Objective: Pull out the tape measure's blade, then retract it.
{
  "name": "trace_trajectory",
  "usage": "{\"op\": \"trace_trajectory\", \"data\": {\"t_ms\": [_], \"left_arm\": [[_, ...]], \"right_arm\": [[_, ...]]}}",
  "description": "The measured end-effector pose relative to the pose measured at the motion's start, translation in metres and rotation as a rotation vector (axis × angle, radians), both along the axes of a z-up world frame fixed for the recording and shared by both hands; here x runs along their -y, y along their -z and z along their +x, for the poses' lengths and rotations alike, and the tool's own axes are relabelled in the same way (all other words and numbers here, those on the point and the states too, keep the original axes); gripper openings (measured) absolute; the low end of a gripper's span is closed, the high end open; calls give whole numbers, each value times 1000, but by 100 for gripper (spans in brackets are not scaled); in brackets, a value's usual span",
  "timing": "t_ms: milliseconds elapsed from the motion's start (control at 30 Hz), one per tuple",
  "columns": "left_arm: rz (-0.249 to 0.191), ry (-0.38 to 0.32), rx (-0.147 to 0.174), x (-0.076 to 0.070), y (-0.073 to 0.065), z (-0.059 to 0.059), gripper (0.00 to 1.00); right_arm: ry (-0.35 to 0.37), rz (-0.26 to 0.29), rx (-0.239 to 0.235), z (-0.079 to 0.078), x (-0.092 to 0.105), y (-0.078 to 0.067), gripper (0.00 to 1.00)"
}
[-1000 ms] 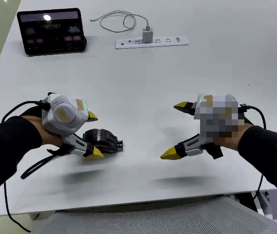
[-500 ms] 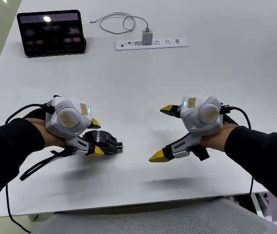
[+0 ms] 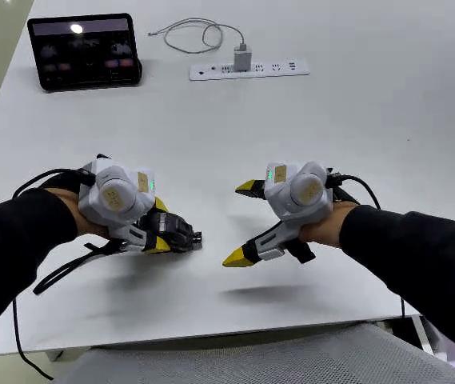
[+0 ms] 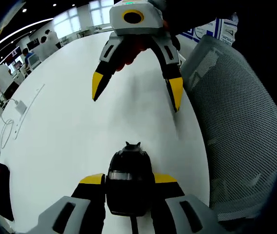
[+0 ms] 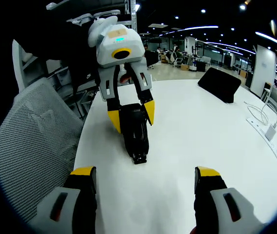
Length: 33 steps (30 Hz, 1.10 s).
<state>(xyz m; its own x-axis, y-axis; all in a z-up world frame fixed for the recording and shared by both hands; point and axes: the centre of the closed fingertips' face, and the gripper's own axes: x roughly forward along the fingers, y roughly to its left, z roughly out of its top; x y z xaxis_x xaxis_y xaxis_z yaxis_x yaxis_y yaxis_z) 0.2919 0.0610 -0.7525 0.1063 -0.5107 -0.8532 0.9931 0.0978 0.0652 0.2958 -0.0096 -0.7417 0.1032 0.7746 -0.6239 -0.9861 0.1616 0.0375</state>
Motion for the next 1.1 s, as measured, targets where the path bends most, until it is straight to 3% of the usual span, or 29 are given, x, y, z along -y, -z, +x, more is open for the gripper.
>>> {"op": "trace_trajectory", "data": {"t_ms": [300, 567, 733, 1033, 1100], "left_arm": [[23, -53, -19, -1, 1, 1, 31], [27, -39, -26, -1, 1, 0, 31], [21, -50, -47, -1, 1, 1, 32], [43, -42, -53, -2, 2, 0, 32], [56, -37, -50, -2, 2, 0, 32]], "right_arm": [[-14, -7, 9, 3, -14, 6, 71], [-49, -39, 12, 3, -24, 15, 58], [-91, -72, 11, 1, -30, 20, 53], [-119, -99, 14, 3, -42, 31, 39], [-161, -133, 24, -1, -43, 38, 35]]}}
